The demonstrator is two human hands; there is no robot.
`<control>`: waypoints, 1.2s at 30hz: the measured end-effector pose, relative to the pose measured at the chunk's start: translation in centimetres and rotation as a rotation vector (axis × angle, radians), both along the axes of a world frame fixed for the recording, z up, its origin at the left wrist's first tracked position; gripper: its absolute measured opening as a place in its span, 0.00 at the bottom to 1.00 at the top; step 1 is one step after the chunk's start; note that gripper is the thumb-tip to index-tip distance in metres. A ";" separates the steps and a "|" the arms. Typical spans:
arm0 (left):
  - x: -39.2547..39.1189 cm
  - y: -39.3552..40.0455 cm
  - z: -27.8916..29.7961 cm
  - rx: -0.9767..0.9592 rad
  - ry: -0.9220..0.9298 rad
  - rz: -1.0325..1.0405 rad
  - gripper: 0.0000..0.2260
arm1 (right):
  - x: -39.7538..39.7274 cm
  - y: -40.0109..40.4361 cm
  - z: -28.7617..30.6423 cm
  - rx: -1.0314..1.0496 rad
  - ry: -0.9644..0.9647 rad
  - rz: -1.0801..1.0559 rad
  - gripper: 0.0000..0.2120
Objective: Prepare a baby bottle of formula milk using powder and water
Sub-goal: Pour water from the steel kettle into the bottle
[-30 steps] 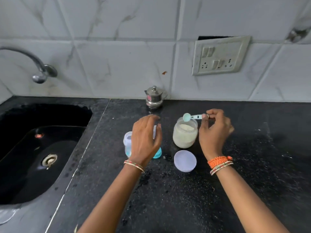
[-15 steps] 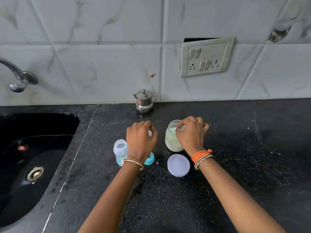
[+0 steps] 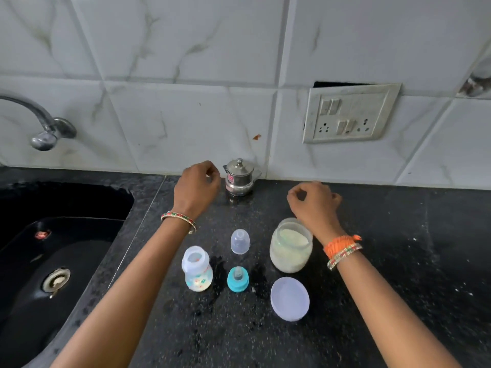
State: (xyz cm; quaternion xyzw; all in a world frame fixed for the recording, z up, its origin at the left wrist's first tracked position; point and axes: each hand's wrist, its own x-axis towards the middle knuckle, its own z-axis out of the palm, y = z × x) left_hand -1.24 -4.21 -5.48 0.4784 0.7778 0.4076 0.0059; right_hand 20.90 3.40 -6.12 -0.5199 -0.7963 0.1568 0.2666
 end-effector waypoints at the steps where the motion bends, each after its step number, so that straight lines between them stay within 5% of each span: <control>1: -0.9 1.0 0.0 -0.014 -0.014 -0.014 0.06 | -1.2 1.9 0.1 -0.050 0.034 0.032 0.07; 4: -2.8 3.7 -0.7 -0.082 -0.001 -0.062 0.09 | -5.4 7.8 -1.2 -0.233 0.100 0.097 0.08; 10: -5.5 7.5 -3.8 -0.222 -0.032 -0.082 0.14 | -11.8 13.6 -4.8 -0.541 -0.089 0.271 0.32; 14: -6.5 8.5 -5.7 -0.272 -0.078 -0.091 0.13 | -12.6 14.5 -7.3 -0.509 0.074 0.266 0.13; 21: -6.1 7.6 -5.6 -0.261 -0.153 -0.153 0.12 | -11.2 13.1 -7.0 -0.447 0.223 0.211 0.21; 28: -4.5 1.5 -3.0 -0.125 -0.225 -0.173 0.11 | -8.1 8.6 -1.5 -0.468 0.368 0.322 0.19; 36: -3.0 -8.9 -5.3 -0.034 -0.408 -0.104 0.19 | -4.8 0.1 3.9 -0.457 0.261 0.533 0.15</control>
